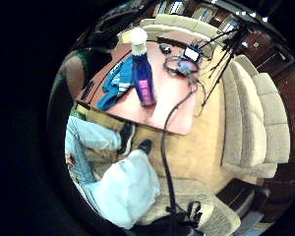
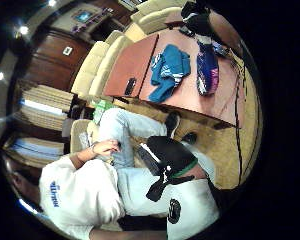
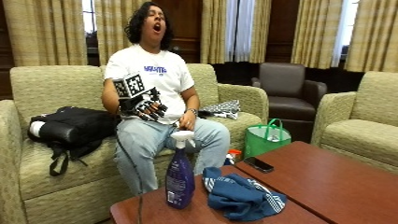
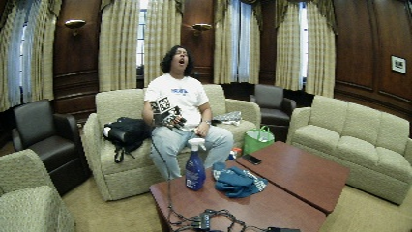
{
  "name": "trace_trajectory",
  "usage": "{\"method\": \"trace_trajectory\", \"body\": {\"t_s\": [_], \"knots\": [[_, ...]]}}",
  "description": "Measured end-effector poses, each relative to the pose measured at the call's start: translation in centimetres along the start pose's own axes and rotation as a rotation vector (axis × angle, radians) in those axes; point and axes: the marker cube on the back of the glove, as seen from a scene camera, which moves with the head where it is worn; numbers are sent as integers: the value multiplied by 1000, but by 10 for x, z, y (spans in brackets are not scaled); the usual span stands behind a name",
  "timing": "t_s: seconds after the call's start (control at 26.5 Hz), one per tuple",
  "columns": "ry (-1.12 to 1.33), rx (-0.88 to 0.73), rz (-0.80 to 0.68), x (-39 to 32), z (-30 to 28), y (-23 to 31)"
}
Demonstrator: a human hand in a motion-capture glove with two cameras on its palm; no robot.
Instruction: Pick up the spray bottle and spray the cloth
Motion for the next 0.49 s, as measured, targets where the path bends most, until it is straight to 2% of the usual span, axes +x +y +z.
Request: {"method": "trace_trajectory", "body": {"t_s": [0.19,0.49], "knots": [[-2,15,53,11,-6,-1],[68,17,60,10,-16,-7]]}}
